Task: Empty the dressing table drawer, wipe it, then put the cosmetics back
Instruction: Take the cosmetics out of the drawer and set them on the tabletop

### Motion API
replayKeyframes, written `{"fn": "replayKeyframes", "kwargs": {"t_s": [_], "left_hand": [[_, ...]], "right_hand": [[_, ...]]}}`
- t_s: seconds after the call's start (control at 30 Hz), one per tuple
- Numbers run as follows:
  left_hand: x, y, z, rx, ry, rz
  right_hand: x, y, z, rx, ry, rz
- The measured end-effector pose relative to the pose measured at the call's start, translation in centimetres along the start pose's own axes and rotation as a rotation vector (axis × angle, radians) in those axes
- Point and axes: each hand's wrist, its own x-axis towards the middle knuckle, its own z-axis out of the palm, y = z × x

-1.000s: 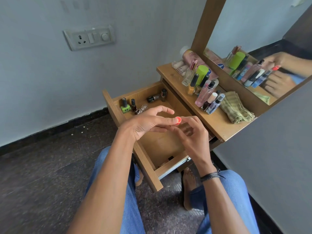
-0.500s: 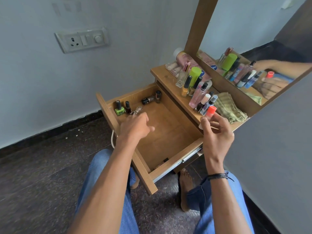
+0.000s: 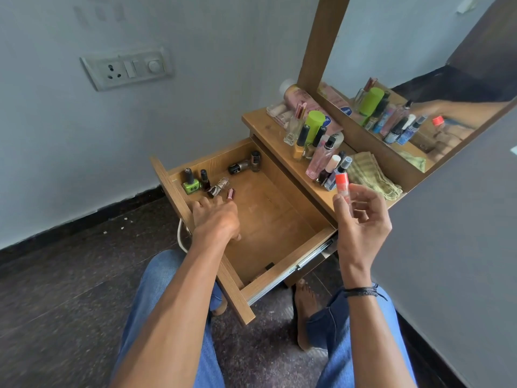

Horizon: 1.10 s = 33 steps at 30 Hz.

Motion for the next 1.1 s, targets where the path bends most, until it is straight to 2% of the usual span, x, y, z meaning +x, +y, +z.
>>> {"fn": "replayKeyframes", "kwargs": {"t_s": [0.13,0.27,0.4,0.6,0.73,0.93,1.1], "left_hand": [[0.2,0.1,-0.2,0.080,0.000,-0.026],[0.0,0.2,-0.4,0.063,-0.024,-0.034],[0.0,0.0,-0.3,0.024,0.007,-0.025],[0.4,-0.2,0.1,-0.162,0.123,-0.003],[0.4,-0.1,0.1,-0.110,0.133,-0.026],[-0.1,0.1,-0.3,0.072,-0.014,-0.039],[-0.2,0.0,-0.3,0.037,-0.004,0.000]], "right_hand": [[0.4,-0.4,-0.5,-0.017,0.038,-0.051],[1.3,0.1,-0.5,-0.177,0.050,0.037],[2.1,0.9,0.0,-0.333,-0.051,0.102],[2.5,0.9,0.7,-0.446,-0.105,0.063],[2.5,1.0,0.5,-0.492,-0.122,0.066],[1.9,1.1,0.7,-0.417,-0.089,0.071],[0.3,1.2,0.6,-0.371,-0.003,-0.025]]}}
